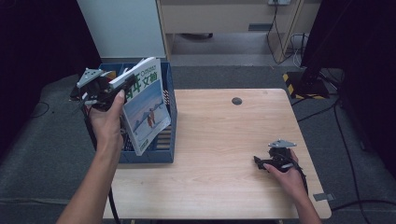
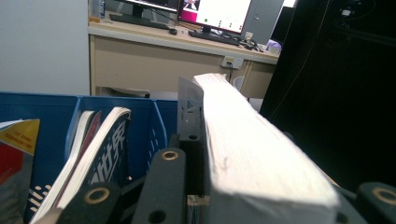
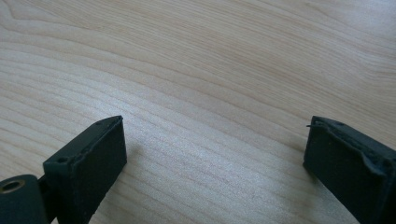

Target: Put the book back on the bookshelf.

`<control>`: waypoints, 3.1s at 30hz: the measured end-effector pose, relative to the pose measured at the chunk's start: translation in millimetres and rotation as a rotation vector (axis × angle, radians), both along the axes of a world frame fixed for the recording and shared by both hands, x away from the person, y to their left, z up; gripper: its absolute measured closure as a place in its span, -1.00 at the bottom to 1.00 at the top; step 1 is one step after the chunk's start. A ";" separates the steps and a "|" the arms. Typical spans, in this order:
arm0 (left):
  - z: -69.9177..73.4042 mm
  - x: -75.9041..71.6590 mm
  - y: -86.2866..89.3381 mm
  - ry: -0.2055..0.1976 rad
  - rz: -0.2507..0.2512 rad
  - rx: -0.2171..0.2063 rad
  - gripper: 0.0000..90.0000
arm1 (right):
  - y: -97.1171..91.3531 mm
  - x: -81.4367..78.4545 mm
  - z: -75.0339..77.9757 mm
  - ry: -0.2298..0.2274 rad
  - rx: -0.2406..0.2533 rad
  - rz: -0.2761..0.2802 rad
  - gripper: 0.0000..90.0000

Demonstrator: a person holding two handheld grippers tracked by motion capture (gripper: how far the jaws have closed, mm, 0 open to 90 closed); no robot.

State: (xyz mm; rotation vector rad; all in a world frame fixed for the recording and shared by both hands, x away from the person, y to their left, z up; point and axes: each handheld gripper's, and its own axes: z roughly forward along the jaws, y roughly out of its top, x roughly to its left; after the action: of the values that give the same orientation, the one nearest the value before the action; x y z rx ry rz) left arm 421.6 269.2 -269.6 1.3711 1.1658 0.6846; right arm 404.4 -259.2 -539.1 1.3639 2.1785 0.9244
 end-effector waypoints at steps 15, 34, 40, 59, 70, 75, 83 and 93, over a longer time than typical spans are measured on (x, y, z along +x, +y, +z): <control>-3.6 6.3 -13.1 0.017 -0.013 -0.008 0.62 | 0.0 0.0 0.0 0.000 0.001 0.000 -0.87; -10.2 19.0 -21.9 0.013 -0.039 -0.016 0.62 | 0.0 0.0 0.0 0.000 0.000 0.000 -0.87; -12.6 25.2 -23.3 0.005 -0.045 -0.017 0.61 | 0.0 0.0 0.0 0.000 0.000 0.000 -0.87; -25.9 33.3 -28.4 -0.040 -0.060 -0.041 0.61 | 0.0 0.0 0.0 0.000 0.000 0.000 -0.87; -32.5 39.7 -26.0 -0.050 -0.050 -0.048 0.61 | -0.1 0.0 0.0 0.000 0.000 0.000 -0.87; -37.3 42.1 -27.2 -0.050 -0.050 -0.053 0.60 | -0.1 0.0 0.2 0.003 0.000 0.002 -0.87; -48.6 46.2 -28.1 -0.051 -0.046 -0.062 0.60 | -0.1 0.0 0.1 0.002 0.000 0.002 -0.87; -57.7 47.5 -27.5 -0.063 -0.055 -0.066 0.60 | -0.1 0.0 0.1 0.002 0.000 0.002 -0.87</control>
State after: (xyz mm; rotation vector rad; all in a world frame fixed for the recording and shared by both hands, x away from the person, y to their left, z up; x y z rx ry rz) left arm 469.0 241.7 -327.3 1.3129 1.0880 0.6400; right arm 404.4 -259.3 -539.0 1.3639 2.1817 0.9237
